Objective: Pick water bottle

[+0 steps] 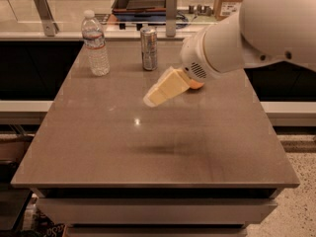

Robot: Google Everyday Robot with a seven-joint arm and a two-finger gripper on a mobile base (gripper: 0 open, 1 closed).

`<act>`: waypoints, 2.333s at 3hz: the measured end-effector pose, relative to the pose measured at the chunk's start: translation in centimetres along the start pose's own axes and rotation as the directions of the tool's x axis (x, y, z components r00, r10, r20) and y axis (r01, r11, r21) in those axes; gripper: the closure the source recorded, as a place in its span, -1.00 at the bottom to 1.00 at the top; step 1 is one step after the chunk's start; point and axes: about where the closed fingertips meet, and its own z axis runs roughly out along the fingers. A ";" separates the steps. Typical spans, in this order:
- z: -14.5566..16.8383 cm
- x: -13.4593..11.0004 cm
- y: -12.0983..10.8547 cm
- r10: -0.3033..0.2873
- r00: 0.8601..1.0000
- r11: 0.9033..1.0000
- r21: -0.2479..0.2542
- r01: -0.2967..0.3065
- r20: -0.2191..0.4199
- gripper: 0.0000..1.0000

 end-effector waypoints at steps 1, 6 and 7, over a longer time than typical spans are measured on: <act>0.0 -1.4 -1.4 0.035 0.998 0.997 0.061 -0.039 0.060 -1.00; 11.7 -8.5 -4.3 0.028 0.933 0.999 -0.051 -0.010 0.358 -1.00; 14.2 -10.7 -4.4 0.042 0.906 0.998 -0.065 -0.016 0.421 -1.00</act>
Offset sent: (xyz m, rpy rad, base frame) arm 0.0123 0.0025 0.0098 0.0549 -0.0367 -0.0528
